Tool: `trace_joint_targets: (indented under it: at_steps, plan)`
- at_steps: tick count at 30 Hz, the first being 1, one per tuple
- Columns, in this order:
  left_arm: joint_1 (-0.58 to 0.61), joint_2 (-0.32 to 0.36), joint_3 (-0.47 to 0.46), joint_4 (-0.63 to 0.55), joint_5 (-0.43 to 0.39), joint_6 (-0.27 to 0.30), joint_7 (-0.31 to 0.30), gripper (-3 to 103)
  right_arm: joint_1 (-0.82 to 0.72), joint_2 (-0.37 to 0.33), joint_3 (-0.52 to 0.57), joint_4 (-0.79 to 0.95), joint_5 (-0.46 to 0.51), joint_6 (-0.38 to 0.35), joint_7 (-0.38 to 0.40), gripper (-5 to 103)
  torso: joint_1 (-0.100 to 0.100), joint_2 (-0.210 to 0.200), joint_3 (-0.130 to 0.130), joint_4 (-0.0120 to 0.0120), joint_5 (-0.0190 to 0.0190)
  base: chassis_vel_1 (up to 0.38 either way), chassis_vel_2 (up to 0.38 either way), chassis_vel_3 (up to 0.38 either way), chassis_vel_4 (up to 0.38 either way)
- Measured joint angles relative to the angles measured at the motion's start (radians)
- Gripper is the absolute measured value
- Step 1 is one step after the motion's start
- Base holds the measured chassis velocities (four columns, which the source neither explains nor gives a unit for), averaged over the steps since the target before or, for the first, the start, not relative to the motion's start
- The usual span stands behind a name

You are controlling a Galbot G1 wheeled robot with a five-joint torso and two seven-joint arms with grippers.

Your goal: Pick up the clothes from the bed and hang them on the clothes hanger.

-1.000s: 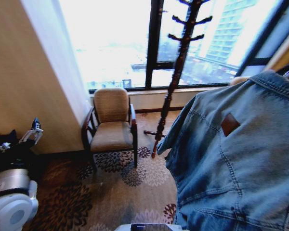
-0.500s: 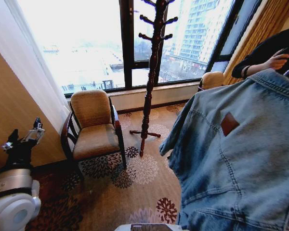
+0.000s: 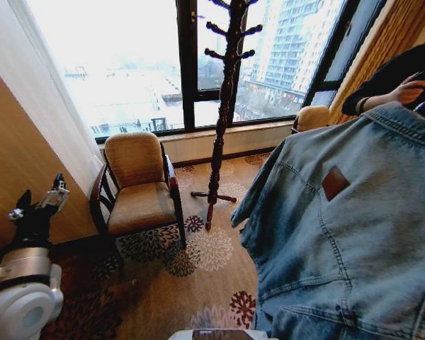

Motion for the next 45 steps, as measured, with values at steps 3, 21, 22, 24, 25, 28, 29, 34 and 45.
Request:
trace_joint_targets:
  at_steps: [3, 21, 22, 24, 25, 28, 29, 34, 45]
  plan:
    - [0.001, 0.000, -0.004, 0.000, -0.006, 0.005, 0.000, 100, 0.001, 0.003, -0.004, 0.000, -0.006, 0.000, 0.000, 14, 0.000, 0.000, 0.000, 0.0000, 0.0000, 0.000, 0.000, 0.000, 0.000]
    - [0.006, 0.003, -0.021, 0.000, 0.003, -0.005, 0.000, 100, -0.011, 0.027, -0.008, 0.000, -0.021, -0.005, 0.000, 14, 0.000, 0.000, 0.000, 0.0000, 0.0000, 0.000, 0.000, 0.000, 0.000]
    - [0.007, 0.004, -0.023, 0.000, 0.003, -0.006, 0.001, 100, -0.012, 0.028, -0.008, 0.000, -0.022, -0.006, 0.000, 14, 0.000, 0.000, 0.000, 0.0000, 0.0000, 0.000, 0.000, 0.000, 0.000]
    - [0.008, 0.005, -0.026, 0.000, 0.004, -0.007, 0.002, 100, -0.013, 0.029, -0.007, 0.000, -0.022, -0.006, 0.000, 14, 0.000, 0.000, 0.000, 0.0000, 0.0000, 0.000, 0.000, 0.000, 0.000]
    - [0.010, 0.006, -0.030, 0.000, 0.004, -0.007, 0.003, 100, -0.014, 0.029, -0.007, 0.000, -0.022, -0.006, 0.000, 14, 0.000, 0.000, 0.000, 0.0000, 0.0000, 0.000, 0.000, 0.000, 0.000]
    - [0.013, 0.009, -0.039, 0.000, 0.004, -0.008, 0.006, 100, -0.016, 0.030, -0.006, 0.000, -0.023, -0.006, 0.000, 14, 0.000, 0.000, 0.000, 0.0001, 0.0000, 0.000, 0.000, 0.000, 0.000]
    - [0.013, 0.009, -0.039, 0.000, 0.004, -0.008, 0.006, 100, -0.016, 0.030, -0.006, 0.000, -0.023, -0.006, 0.000, 14, 0.000, 0.000, 0.000, 0.0001, 0.0000, 0.000, 0.000, 0.000, 0.000]
    - [0.015, 0.010, -0.040, 0.000, 0.005, -0.014, 0.011, 100, -0.018, 0.032, -0.005, 0.000, -0.023, -0.006, 0.000, 14, 0.000, 0.000, 0.000, 0.0001, 0.0000, 0.000, 0.000, 0.000, 0.000]
    - [0.013, 0.010, -0.025, 0.000, -0.016, -0.037, 0.016, 100, -0.020, 0.035, -0.005, 0.000, -0.024, -0.007, 0.000, 14, 0.000, 0.000, 0.000, 0.0000, 0.0001, 0.000, 0.000, 0.000, 0.000]
